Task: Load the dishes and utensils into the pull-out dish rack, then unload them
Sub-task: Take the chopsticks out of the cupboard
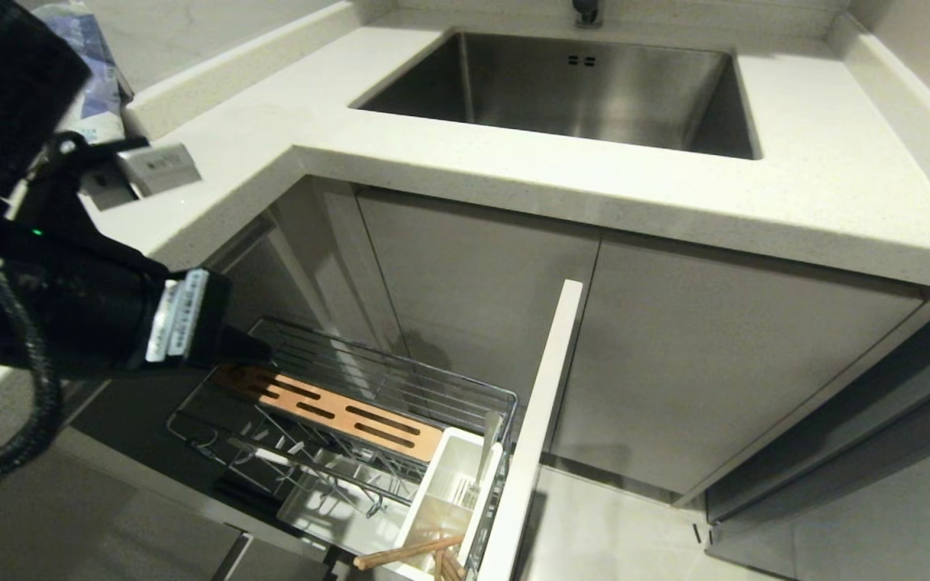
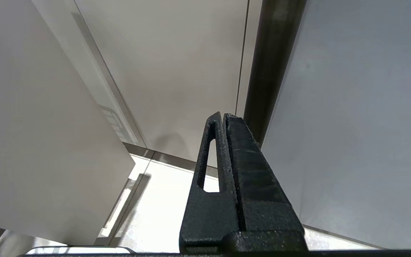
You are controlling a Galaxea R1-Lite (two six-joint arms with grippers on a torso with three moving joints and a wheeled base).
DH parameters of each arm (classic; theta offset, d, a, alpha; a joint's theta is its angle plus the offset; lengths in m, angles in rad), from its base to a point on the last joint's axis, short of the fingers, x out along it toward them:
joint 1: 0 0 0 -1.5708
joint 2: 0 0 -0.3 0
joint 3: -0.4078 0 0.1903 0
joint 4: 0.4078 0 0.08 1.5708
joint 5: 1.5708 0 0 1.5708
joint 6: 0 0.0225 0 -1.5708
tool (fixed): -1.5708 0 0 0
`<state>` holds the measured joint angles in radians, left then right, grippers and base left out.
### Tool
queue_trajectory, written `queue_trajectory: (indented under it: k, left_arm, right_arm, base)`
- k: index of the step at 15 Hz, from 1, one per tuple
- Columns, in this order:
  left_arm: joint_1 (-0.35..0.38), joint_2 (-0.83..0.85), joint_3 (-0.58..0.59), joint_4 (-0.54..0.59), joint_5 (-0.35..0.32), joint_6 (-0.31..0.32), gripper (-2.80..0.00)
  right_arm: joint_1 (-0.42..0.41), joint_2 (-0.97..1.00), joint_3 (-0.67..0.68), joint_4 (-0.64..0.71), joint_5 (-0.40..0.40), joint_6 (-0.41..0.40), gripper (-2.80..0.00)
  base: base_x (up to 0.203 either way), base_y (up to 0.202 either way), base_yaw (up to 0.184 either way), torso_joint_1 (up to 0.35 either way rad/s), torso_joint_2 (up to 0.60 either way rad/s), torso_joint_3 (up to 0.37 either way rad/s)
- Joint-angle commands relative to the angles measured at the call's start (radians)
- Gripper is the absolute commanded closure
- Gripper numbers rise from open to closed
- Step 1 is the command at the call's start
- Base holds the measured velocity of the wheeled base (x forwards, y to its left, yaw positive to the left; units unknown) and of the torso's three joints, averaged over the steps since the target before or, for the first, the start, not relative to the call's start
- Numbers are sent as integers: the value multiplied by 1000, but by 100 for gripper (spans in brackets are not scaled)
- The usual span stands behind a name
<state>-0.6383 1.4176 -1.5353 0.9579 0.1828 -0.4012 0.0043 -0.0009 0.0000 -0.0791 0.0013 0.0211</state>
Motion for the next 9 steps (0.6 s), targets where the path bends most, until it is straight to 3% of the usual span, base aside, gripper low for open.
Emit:
queue_trajectory:
  k: [1, 4, 9]
  left_arm:
    - [-29, 121, 2, 111, -6, 1, -280]
    - [-52, 248, -23, 245, -67, 0, -280]
    - [-61, 449, -36, 351, -148, 3, -280]
  right_arm:
    - [0, -1, 26, -1, 0, -1, 0]
    - [0, -1, 26, -1, 0, 0, 0]
    - [0, -1, 26, -1, 0, 0, 0]
  base:
    - [0, 0, 0, 0, 0, 0]
    - [0, 0, 0, 0, 0, 0]
    - [0, 0, 0, 0, 0, 0]
